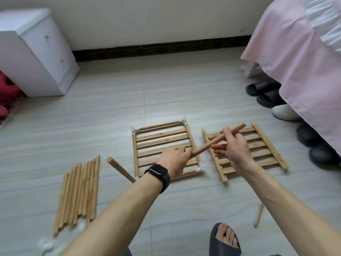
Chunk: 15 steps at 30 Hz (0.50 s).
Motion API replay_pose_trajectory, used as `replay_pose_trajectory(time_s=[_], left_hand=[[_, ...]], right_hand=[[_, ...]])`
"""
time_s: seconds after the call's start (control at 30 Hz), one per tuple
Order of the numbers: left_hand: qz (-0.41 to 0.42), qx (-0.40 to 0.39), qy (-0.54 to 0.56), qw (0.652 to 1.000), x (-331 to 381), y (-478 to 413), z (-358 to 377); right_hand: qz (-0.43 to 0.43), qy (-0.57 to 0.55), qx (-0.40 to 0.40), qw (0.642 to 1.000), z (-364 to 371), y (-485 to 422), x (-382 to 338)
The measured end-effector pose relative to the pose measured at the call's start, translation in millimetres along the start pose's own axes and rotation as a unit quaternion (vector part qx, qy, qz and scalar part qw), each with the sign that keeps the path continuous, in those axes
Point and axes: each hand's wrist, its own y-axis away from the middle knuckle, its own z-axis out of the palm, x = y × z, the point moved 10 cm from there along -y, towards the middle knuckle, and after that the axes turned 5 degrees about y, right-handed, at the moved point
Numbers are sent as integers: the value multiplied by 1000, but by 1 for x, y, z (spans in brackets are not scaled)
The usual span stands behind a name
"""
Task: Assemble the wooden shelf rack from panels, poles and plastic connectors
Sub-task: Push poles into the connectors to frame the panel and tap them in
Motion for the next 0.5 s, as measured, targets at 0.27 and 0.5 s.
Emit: replay_pose_trajectory(time_s=[0.27, 0.5], left_hand=[[-111, -107, 66, 986, -33, -35, 156], [-145, -145, 31, 978, -67, -40, 211]], right_hand=[[-22, 121, 111, 986, -56, -21, 72], [-91, 176, 168, 966, -72, -21, 53]])
